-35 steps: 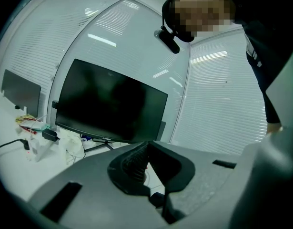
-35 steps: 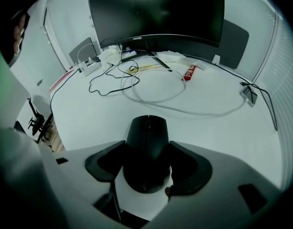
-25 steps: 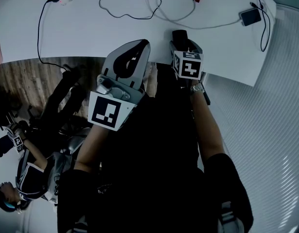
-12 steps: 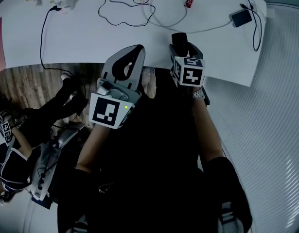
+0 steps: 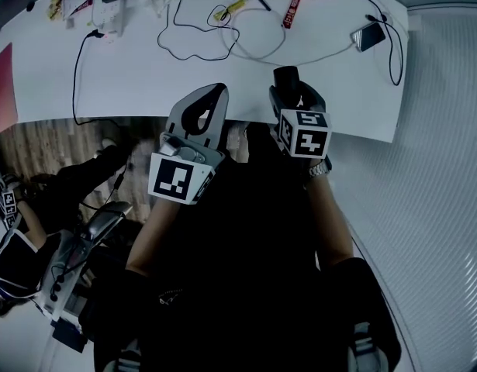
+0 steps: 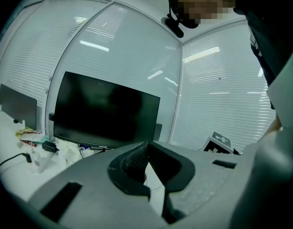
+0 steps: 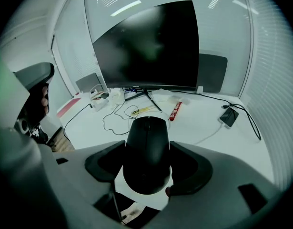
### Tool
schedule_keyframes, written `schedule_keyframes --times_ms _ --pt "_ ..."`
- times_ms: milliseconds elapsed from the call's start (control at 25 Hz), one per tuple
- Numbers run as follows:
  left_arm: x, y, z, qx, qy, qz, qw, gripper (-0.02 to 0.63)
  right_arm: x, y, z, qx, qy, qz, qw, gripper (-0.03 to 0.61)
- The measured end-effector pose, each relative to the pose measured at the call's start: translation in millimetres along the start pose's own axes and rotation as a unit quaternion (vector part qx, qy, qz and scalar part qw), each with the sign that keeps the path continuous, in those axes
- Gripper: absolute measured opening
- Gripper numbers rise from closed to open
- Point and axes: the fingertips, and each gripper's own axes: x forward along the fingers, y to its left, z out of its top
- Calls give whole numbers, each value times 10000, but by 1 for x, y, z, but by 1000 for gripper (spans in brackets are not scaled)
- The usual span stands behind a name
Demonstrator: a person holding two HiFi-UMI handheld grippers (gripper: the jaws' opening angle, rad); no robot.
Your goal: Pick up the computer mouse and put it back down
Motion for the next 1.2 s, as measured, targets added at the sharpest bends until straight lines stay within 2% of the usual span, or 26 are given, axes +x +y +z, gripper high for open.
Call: schedule_keyframes --times_ms 480,840,1200 --pt "-5 -18 15 169 -132 -45 9998 6 -55 -8 27 42 -519 -97 9986 287" --pt "-11 -32 20 285 -146 -83 9995 6 -76 -13 20 149 -603 -95 9980 285" --pt "-8 -42 48 382 -421 -128 9983 6 -114 -28 42 318 -1075 -231 9934 287"
